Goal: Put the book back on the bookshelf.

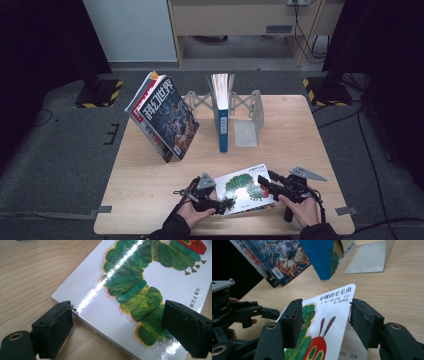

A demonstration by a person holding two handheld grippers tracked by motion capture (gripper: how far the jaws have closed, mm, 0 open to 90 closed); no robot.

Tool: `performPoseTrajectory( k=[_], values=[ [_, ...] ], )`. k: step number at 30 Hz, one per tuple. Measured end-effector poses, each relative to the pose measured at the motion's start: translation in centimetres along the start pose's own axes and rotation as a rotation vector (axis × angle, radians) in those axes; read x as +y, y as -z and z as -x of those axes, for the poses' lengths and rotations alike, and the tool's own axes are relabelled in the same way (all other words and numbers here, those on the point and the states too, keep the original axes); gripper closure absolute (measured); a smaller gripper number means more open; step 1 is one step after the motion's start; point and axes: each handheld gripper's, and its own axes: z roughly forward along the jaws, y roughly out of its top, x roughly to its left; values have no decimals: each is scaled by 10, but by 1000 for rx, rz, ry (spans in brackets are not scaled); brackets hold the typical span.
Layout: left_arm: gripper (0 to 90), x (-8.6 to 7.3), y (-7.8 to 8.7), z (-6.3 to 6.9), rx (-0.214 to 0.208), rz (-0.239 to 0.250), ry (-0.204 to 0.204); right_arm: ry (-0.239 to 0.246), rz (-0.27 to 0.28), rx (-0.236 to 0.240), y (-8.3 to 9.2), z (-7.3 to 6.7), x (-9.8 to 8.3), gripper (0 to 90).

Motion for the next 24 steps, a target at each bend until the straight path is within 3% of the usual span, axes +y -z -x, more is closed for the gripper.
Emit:
performPoseTrajectory(
  k=[7, 15, 24],
  values=[
    [68, 0, 0, -1, -16, 5, 5, 25, -81, 45, -7, -5, -4, 485],
    [47, -1, -2, -3, -14, -4, -5, 7, -181, 84, -22, 0, -6, 532],
    [28, -1, -3, -7, -16, -14, 6, -39, -188, 117, -23, 5, -3, 622]
  ],
)
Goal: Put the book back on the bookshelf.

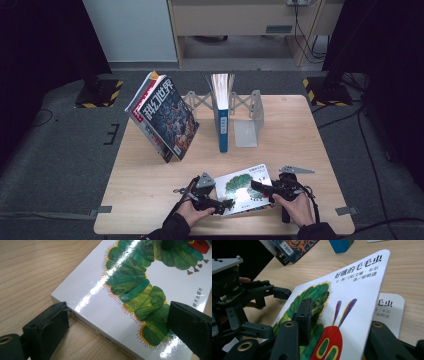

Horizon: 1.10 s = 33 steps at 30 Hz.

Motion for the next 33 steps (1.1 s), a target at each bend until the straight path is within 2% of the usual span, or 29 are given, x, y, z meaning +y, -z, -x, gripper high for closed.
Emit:
performPoseTrajectory(
  k=[4, 13, 23, 30, 33],
  values=[
    [21, 0, -1, -1, -2, 2, 10, -9, 7, 10, 1, 1, 1, 658],
    [116, 2, 3, -7, -17, 9, 63, -11, 34, 45, 6, -2, 5, 745],
    [91, 1, 1, -11, -58, 29, 98, 13, 88, 97, 14, -6, 12, 824],
    [71, 1, -1, -12, -91, 31, 78, 49, 111, 113, 19, -10, 17, 834],
    [75, 1, -2, -11, -125, 32, 85, 67, 132, 125, 21, -11, 18, 843]
  ],
)
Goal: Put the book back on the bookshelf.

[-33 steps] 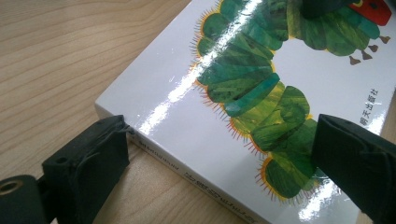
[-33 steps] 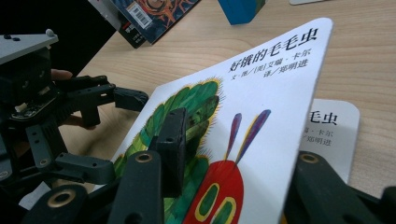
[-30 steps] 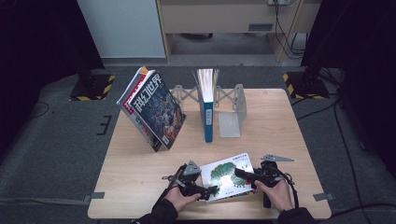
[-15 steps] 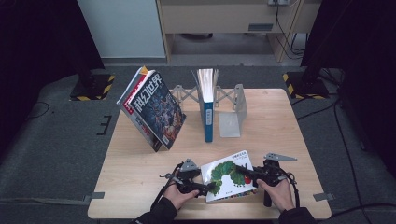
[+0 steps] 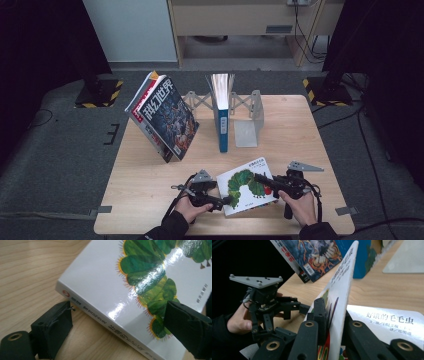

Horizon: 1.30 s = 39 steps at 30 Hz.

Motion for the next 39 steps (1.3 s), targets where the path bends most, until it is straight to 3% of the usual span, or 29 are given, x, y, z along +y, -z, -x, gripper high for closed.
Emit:
performPoseTrajectory(
  k=[5, 11, 14, 19, 24, 29, 39],
  values=[
    [55, 1, -3, 3, -14, -7, -10, 4, 16, 24, 0, -1, 1, 846],
    [57, 3, -5, -1, -32, 5, 18, -19, 29, 23, 0, 3, -2, 841],
    [84, 2, -4, -2, -26, 14, 32, -16, 26, -9, -2, 5, -4, 815],
    [108, 2, -3, -3, -19, 14, 31, 64, -27, -121, -10, 7, -12, 683],
    [132, 2, -3, -4, -18, 18, 35, 87, -58, -163, -17, 8, -17, 613],
    [159, 2, -2, -5, -19, 18, 39, 91, -76, -168, -20, 11, -20, 576],
    [161, 2, -1, -8, -23, 25, 50, 77, -97, -121, -27, 9, -25, 573]
  ],
)
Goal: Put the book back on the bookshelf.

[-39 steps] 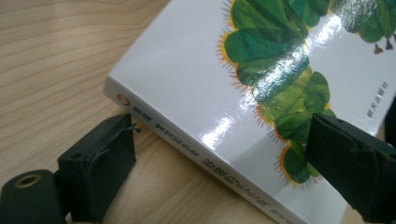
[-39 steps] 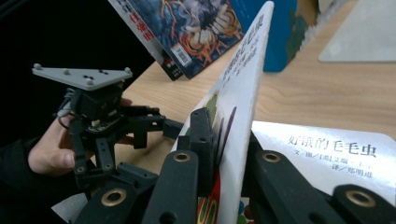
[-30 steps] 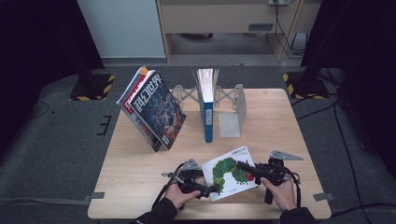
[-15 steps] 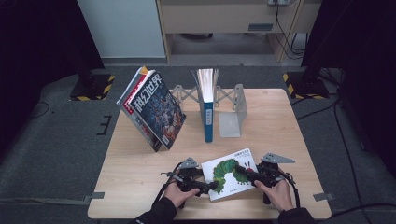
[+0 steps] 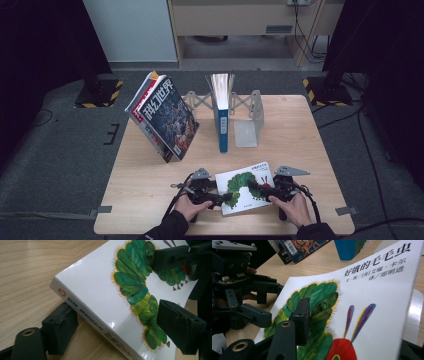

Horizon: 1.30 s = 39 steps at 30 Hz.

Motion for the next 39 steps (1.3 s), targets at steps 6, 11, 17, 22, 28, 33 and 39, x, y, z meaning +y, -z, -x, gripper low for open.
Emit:
performPoseTrajectory(
  k=[6, 11, 17, 22, 28, 33, 39],
  values=[
    [225, 0, 1, 0, 25, 0, -3, -8, 2, -12, 1, 0, 1, 468],
    [232, 1, 0, 0, 32, 0, -8, 68, -20, -106, 3, 1, 3, 343],
    [246, 2, -1, 1, 45, -8, -26, 92, -43, -161, 4, -1, 5, 264],
    [249, 2, -1, 0, 38, -9, -27, 97, -51, -159, 2, -2, 5, 250],
    [242, 2, -1, -1, 29, -9, -22, 96, -50, -156, 1, -1, 4, 257],
    [203, 2, 0, -2, 6, -4, -4, 85, -25, -117, -1, -1, 3, 295],
    [191, 2, 0, -3, -7, -3, -1, 93, -5, -79, -3, -1, 4, 322]
  ],
)
